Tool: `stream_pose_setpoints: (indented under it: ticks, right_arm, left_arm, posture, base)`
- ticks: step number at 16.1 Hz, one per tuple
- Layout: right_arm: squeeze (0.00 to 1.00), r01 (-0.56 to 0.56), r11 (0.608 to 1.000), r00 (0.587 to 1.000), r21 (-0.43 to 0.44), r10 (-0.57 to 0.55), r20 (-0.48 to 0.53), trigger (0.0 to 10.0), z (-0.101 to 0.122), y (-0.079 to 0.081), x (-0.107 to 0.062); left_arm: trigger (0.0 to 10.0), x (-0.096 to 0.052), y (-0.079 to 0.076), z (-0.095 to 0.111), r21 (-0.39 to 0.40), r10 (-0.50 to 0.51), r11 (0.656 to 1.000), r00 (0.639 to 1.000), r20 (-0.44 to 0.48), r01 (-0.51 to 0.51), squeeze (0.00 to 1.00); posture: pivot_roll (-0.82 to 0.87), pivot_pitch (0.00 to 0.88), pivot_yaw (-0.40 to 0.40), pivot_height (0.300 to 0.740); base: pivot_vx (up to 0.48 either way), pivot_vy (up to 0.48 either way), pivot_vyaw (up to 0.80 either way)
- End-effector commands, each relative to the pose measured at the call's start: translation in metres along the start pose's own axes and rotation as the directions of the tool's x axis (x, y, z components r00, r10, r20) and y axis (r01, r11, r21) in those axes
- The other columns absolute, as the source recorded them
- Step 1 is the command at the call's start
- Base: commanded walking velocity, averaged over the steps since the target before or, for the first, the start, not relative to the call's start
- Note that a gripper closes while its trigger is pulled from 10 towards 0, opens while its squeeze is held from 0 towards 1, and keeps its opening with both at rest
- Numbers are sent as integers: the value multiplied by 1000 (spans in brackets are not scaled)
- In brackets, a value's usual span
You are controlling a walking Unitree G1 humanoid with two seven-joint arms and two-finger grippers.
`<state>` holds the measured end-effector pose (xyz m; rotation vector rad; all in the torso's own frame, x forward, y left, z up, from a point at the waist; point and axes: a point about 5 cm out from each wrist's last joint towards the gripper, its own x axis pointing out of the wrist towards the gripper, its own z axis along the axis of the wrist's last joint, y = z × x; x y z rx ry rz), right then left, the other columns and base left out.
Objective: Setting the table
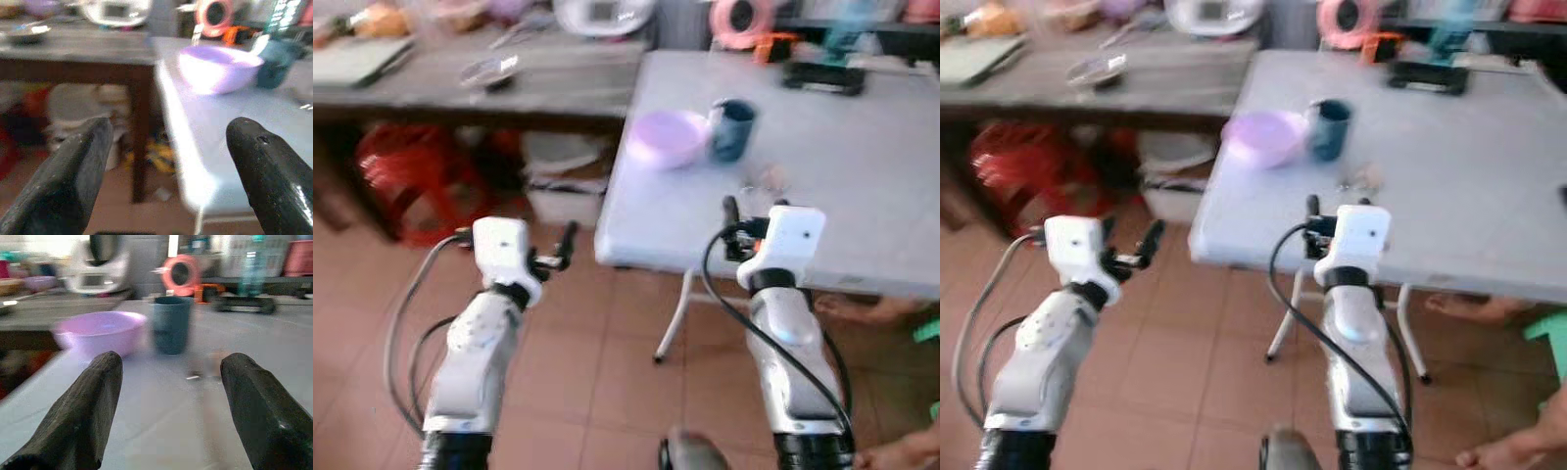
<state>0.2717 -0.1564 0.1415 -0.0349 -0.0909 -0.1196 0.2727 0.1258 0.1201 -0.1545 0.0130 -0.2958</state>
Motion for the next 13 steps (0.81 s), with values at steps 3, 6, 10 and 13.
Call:
stream_pose_setpoints:
  ticks: [3, 6, 10, 13]
  right_arm:
    - [0, -21, 1000, 999, -4, 21, 30, 10000, 7, 6, 2]
    - [0, -68, 997, 996, -38, 70, 52, 10000, 10, 12, 2]
    - [0, -136, 988, 986, -69, 141, 84, 10000, 15, 22, 1]
    - [0, -158, 985, 983, -69, 163, 82, 10000, 13, 24, -1]
  left_arm:
    - [10000, -2, 6, 3, 18, 6, 1000, 1000, 2, -6, 0]
    - [10000, -1, 6, 3, 16, 10, 1000, 1000, -1, -10, 0]
    - [10000, -1, 6, 5, -15, 19, 1000, 1000, 17, -18, 0]
    - [10000, -2, 9, 8, -2, 30, 1000, 999, 28, -30, 0]
  posture:
    - [-47, 0, 45, 740]
    - [-45, 0, 44, 740]
    - [-45, 0, 41, 740]
    - [-46, 0, 41, 740]
  base:
    - [480, 0, 0]
    - [336, 0, 0]
    - [156, 0, 0]
    - [0, 0, 0]
